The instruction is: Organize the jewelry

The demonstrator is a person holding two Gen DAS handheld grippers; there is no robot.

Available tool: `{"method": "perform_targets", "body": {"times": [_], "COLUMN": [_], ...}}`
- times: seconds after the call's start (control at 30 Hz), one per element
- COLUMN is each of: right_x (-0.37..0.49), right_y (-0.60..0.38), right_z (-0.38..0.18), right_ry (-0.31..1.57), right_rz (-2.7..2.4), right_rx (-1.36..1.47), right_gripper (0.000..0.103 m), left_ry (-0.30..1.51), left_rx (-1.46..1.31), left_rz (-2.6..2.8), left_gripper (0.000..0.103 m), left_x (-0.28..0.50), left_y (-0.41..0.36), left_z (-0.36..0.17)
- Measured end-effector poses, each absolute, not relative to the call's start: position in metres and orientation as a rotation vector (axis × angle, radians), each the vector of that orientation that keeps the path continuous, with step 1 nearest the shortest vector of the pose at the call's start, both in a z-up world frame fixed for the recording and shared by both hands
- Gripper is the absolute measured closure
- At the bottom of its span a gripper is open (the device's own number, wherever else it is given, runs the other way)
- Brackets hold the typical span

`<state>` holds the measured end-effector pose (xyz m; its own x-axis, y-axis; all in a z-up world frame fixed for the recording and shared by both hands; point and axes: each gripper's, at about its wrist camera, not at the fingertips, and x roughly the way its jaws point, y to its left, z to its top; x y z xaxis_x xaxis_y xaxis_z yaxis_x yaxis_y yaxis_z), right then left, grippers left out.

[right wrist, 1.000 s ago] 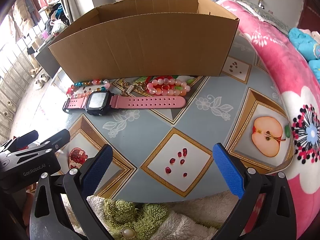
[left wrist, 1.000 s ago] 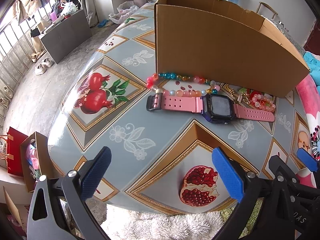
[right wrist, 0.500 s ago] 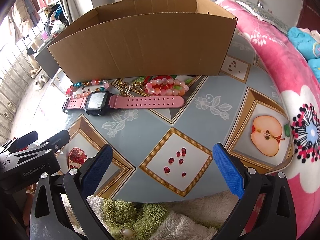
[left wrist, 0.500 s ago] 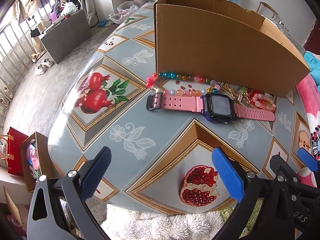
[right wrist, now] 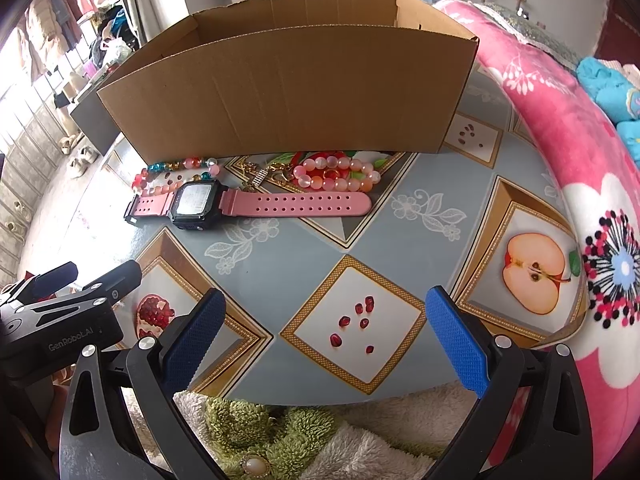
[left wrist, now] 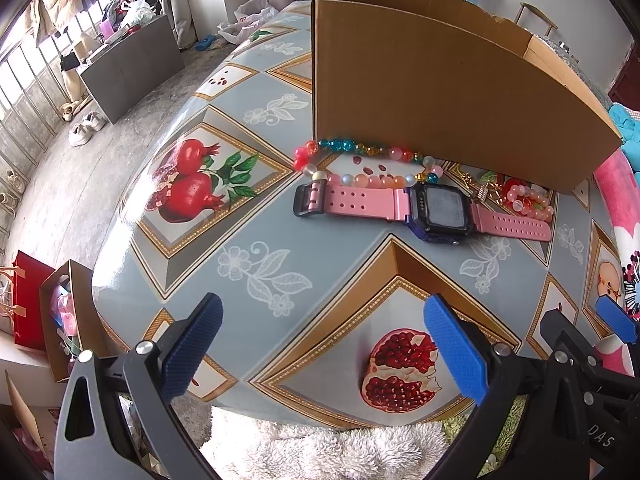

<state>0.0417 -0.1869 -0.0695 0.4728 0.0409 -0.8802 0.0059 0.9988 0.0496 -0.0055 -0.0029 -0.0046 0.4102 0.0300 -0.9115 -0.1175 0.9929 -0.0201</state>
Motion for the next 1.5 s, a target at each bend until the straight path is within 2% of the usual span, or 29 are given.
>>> {"method": "perform_targets", "body": {"times": [0.5,1.5], "right_x": [0.05,0.057], "right_y": [-0.174,-0.173], "right_z": [-0.084,-0.111], "right_ry": [1.088,1.084], "right_rz": [-0.006,0.037], "right_rx": [-0.015,-0.026], "right_gripper": [0.007,0.007], "left_ry": [1.202,1.167], "left_rx": [-0.06,-0.019], "left_rz": [0.092,0.071], "left_gripper": [0.004,0.004], "left_x": [0.015,0.026], "left_y": [0.005,0.006], "left_z": [-0.028,-0.037]}}
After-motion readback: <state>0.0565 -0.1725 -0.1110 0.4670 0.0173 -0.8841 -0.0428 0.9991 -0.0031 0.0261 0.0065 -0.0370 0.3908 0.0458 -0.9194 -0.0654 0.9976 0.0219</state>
